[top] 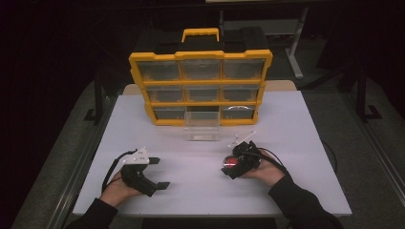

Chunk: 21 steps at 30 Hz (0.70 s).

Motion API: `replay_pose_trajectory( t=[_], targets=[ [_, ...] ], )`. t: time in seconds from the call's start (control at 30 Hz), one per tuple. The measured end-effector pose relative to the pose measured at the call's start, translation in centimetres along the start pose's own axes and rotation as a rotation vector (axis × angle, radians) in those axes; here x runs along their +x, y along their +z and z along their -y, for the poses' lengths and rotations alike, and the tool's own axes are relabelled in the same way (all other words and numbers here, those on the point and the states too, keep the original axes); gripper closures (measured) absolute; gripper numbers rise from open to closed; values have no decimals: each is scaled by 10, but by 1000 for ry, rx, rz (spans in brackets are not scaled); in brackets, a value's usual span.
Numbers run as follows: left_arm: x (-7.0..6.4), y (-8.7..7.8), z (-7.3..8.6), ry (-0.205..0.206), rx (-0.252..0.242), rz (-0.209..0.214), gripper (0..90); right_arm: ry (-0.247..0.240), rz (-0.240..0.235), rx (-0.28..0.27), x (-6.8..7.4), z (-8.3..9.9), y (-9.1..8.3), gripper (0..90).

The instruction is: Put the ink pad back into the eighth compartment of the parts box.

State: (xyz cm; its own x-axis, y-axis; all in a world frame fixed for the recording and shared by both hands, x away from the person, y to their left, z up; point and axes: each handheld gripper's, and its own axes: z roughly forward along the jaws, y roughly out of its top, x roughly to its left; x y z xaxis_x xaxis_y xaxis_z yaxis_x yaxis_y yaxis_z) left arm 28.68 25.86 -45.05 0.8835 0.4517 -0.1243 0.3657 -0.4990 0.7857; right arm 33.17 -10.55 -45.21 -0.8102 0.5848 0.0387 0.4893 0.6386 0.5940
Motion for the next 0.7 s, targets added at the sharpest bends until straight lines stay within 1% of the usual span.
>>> replay_pose_trajectory(
  t=[0.07,0.13,0.33,0.53,0.7],
  targets=[
    [0,0,0,1,-1,0,0,1,-1,3,0,0,0,69],
    [0,0,0,1,-1,-1,0,-1,-5,7,1,0,0,113],
    [0,0,0,1,-1,-1,0,-4,-4,20,1,1,1,151],
    [0,0,0,2,-1,-2,0,-6,-7,25,1,1,0,190],
    [0,0,0,2,-2,-2,0,-6,-1,25,1,1,0,221]
  ],
)
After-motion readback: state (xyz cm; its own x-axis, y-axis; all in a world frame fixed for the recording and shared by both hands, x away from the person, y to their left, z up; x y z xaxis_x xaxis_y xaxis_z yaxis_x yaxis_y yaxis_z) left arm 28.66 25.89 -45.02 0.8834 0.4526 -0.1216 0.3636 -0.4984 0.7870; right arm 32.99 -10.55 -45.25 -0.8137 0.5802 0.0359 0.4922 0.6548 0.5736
